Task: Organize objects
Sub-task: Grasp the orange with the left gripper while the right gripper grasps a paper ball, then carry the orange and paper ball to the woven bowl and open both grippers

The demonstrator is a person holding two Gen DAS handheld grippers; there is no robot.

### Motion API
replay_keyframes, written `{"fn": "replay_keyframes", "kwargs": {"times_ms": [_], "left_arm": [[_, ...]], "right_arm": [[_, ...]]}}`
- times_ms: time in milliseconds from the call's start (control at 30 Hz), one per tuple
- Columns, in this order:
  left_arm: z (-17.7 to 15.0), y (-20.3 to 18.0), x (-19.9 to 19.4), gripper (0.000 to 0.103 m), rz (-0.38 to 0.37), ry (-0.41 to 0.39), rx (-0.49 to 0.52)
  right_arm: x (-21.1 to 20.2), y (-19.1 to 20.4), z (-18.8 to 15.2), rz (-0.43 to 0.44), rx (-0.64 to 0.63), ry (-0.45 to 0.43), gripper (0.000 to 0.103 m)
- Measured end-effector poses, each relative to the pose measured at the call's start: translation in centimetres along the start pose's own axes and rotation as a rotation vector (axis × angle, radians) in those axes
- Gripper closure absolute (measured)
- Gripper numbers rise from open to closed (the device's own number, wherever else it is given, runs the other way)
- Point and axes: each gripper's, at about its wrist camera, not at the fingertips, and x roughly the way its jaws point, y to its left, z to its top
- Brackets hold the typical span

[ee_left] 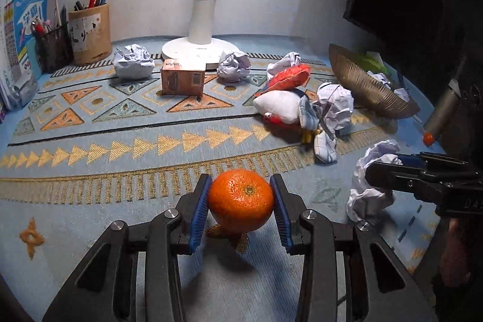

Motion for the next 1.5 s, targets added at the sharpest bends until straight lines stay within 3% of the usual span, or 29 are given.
{"fn": "replay_keyframes", "kwargs": {"times_ms": [100,200,267,400,433,533,667,1000,1167,1200,1267,1400,1500], "left_arm": [[-0.1,0.0,-0.4,0.067,-0.009,-0.022,0.007],[-0.3,0.5,0.0,0.067,-0.004,-0.001,-0.01],[-0.3,0.7,-0.2,0.067,-0.027,-0.009,-0.018],[-0.4,0.5,-0.4,0.066,-0.034,-0.019,-0.01],[-0.4,0.4,-0.4,0.066,-0.03,-0.023,-0.006],[-0.4,0.3,-0.6,0.066,-0.028,-0.033,0.003],[-0.4,0.3,-0.5,0.066,-0.031,-0.03,0.004],[-0.5,0.2,-0.6,0.066,-0.028,-0.031,0.008],[-0.5,0.2,-0.6,0.066,-0.027,-0.031,0.008],[-0.5,0.2,-0.6,0.066,-0.026,-0.03,0.008],[-0.5,0.2,-0.6,0.066,-0.027,-0.03,0.01],[-0.5,0.2,-0.6,0.066,-0.024,-0.03,0.005],[-0.2,-0.1,-0.8,0.066,-0.025,-0.026,-0.002]], "right_arm": [[0.4,-0.8,-1.0,0.022,0.002,-0.019,0.055],[0.5,-1.8,-2.1,0.059,0.037,-0.043,0.038],[0.1,-2.3,-2.7,0.077,0.05,-0.059,0.036],[-0.8,-2.6,-3.7,0.066,0.048,-0.075,0.006],[-1.0,-2.6,-3.9,0.067,0.038,-0.076,0.005],[-1.5,-2.2,-4.7,0.057,-0.019,-0.073,0.005],[-1.6,-1.4,-6.0,-0.026,-0.099,-0.066,0.005],[-2.0,-1.7,-7.5,-0.045,-0.079,-0.076,0.005],[-1.4,-0.5,-7.5,-0.095,-0.12,-0.066,0.005],[-1.2,-0.4,-7.6,-0.11,-0.126,-0.063,0.008],[-0.9,-0.2,-7.6,-0.106,-0.134,-0.052,0.028],[-1.3,-0.2,-7.6,-0.086,-0.129,-0.073,0.04],[-2.2,-0.2,-7.2,-0.111,-0.133,-0.097,0.042]]}}
